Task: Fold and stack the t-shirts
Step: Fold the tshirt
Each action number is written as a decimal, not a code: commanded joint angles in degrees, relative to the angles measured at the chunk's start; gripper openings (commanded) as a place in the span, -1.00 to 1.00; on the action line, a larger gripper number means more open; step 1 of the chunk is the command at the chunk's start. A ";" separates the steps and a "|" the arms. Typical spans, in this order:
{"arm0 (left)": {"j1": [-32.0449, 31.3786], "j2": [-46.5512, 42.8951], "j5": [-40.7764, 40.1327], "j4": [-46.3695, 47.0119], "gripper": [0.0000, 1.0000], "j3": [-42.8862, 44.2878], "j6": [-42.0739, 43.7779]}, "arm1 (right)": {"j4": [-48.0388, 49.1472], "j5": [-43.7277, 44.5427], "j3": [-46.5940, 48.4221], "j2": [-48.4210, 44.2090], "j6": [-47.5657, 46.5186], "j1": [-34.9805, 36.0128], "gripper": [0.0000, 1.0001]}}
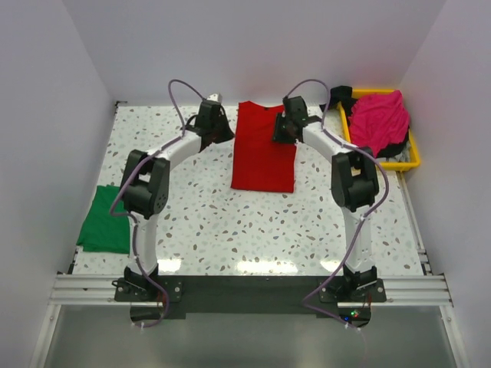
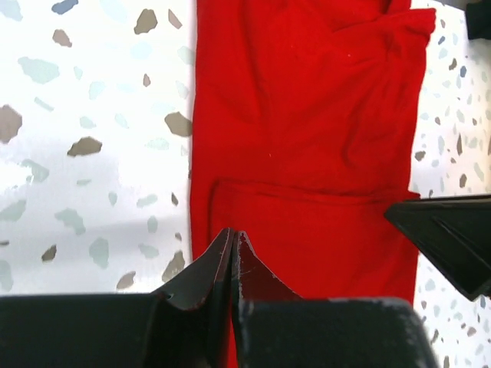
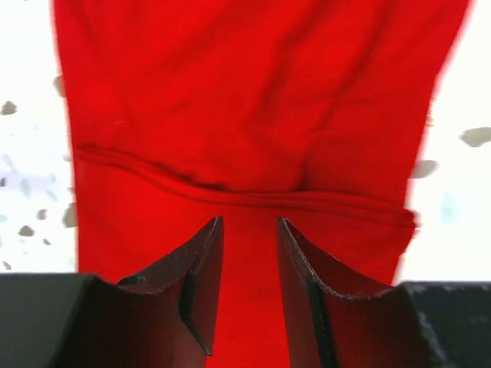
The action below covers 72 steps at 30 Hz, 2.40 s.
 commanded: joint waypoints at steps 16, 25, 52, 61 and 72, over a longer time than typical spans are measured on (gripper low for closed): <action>-2.84 -18.20 2.80 11.24 -0.88 -27.80 -11.55 | -1.55 8.09 7.04 10.04 0.34 6.78 -0.30; -4.34 -26.37 0.25 12.29 -0.88 -37.98 -14.54 | -2.17 8.00 -1.64 5.14 -0.63 8.63 -0.31; -5.57 -52.31 2.35 4.03 -0.60 -65.95 -10.59 | 3.99 5.53 -28.22 -20.17 7.72 18.65 -0.08; -5.57 -55.03 10.68 4.99 -0.19 -69.46 -8.21 | 1.69 0.37 -34.42 -34.06 8.25 11.71 0.09; -5.57 -54.95 17.20 6.67 -0.17 -71.84 -6.10 | -3.22 -8.96 -58.86 -55.42 8.51 8.45 0.03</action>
